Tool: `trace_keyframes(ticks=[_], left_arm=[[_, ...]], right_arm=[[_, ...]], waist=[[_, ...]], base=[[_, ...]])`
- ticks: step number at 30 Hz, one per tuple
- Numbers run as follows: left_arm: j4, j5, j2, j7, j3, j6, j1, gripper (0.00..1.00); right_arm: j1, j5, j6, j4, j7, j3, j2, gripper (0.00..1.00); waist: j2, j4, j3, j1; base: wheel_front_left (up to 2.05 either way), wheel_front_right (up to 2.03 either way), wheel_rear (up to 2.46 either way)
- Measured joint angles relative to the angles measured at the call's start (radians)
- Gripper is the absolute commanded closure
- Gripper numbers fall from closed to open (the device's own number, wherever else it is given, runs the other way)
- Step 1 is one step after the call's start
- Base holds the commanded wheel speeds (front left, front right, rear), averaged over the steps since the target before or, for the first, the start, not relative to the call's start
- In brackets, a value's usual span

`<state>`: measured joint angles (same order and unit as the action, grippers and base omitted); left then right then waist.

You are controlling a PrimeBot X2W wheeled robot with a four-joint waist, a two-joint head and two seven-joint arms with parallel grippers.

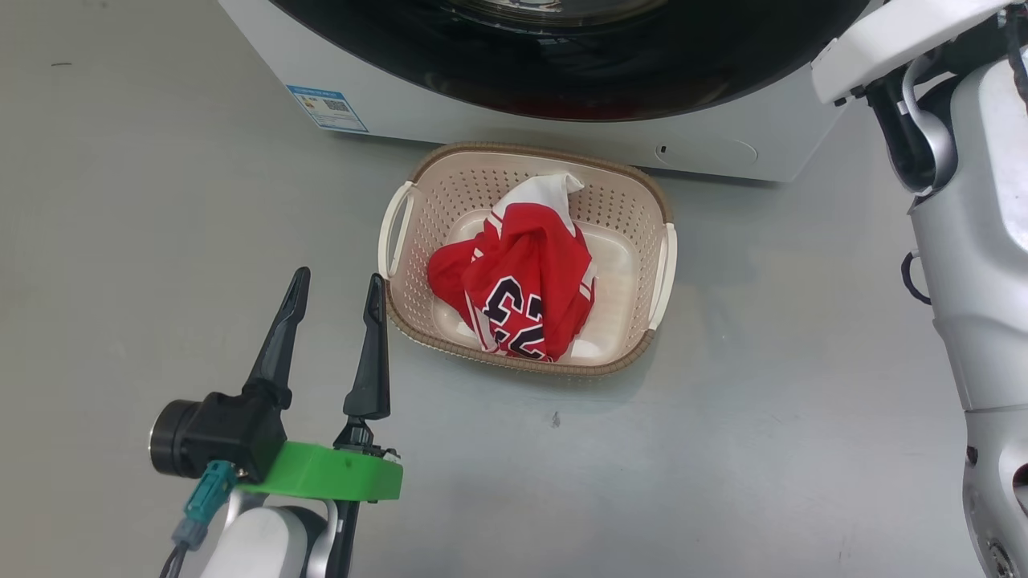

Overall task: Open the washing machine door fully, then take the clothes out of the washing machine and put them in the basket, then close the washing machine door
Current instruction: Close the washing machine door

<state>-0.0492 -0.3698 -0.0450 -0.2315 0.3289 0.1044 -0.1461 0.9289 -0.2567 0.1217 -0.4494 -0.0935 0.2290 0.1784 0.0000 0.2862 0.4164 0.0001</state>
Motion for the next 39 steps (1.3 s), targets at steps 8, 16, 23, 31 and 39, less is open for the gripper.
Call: trace_keyframes(ticks=[8,16,23,31,39], left_arm=[[0.012,-0.009,0.001,-0.008,0.007,0.000,-0.005,0.00],[0.026,-0.010,0.002,-0.009,0.011,0.000,-0.012,0.00],[0.037,-0.017,0.003,-0.016,0.013,0.000,-0.019,0.00],[0.043,-0.017,0.003,-0.016,0.001,0.001,-0.019,0.00],[0.052,-0.015,0.003,-0.017,-0.011,0.002,-0.019,0.00]], right_arm=[[0.047,-0.016,-0.001,-0.070,-0.011,-0.037,0.010,1.00],[0.076,-0.018,-0.001,-0.117,-0.046,-0.046,0.011,1.00],[0.079,-0.018,0.000,-0.171,-0.068,-0.023,0.004,1.00],[0.044,-0.021,0.000,-0.181,-0.116,0.034,-0.043,1.00],[-0.076,-0.051,0.000,-0.171,-0.143,0.053,-0.053,1.00]], waist=[[0.0000,0.010,0.001,-0.0001],[0.0000,0.015,0.001,-0.0001],[0.0000,0.015,-0.008,-0.0001],[0.0000,-0.008,-0.019,0.0000],[0.0000,-0.043,-0.038,-0.0001]], base=[[0.00,0.00,0.00],[0.00,0.00,0.00],[0.00,0.00,0.00],[0.00,0.00,0.00],[0.00,0.00,0.00]])
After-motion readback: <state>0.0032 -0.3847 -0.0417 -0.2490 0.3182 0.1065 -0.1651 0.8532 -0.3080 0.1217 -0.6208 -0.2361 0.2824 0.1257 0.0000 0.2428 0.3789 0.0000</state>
